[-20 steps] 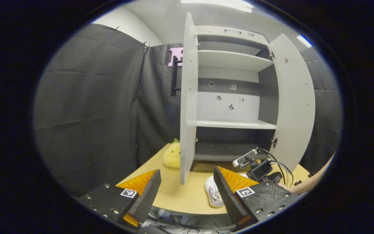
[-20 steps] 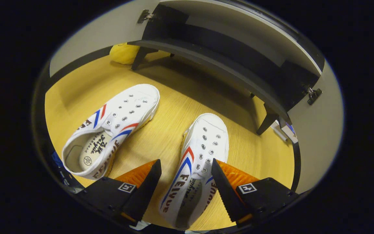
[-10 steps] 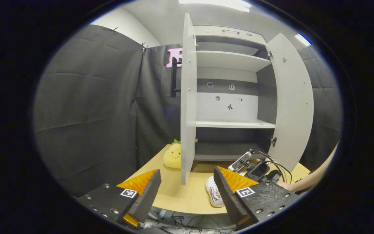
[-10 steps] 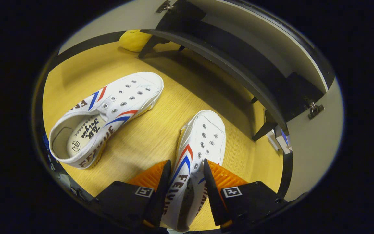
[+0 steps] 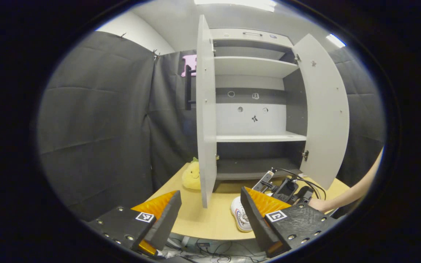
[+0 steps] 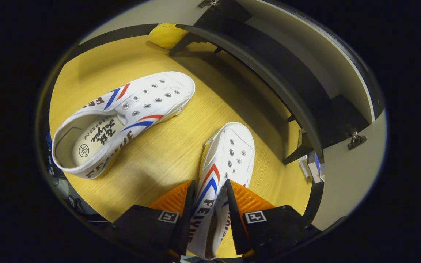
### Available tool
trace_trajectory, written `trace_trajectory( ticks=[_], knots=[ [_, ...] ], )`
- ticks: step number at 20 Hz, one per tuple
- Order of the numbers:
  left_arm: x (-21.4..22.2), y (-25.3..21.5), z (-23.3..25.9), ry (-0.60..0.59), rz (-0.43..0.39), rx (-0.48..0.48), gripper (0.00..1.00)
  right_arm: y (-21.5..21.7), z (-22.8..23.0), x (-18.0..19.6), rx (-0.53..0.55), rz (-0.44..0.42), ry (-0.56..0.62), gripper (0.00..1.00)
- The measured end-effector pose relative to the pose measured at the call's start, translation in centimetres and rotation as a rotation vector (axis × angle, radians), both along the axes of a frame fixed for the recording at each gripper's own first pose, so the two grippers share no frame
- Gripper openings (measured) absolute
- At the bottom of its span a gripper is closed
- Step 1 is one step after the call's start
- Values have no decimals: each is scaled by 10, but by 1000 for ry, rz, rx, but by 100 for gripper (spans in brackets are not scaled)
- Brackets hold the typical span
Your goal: Grab one shoe with the right hand and put it into the shoe cabinet, grab the other shoe with the left hand and put it into the shoe cabinet; then close the right door with the right hand and the left door with the left hand.
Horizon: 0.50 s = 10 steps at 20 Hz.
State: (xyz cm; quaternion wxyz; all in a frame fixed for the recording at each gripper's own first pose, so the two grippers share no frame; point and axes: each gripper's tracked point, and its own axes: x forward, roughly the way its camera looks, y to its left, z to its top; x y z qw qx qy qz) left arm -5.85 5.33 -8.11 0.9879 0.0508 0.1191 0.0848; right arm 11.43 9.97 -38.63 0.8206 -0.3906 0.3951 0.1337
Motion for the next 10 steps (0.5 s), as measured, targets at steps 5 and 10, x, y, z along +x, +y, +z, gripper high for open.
trace_trajectory(
  ticks=[5, 10],
  knots=[
    [4, -12, 0, 0, -25, 9, 94, -1, -1, -1, -43, 58, 27, 57],
    [7, -23, 0, 4, -58, 42, 94, -1, 3, -7, 52, 97, 107, 71]
  ],
)
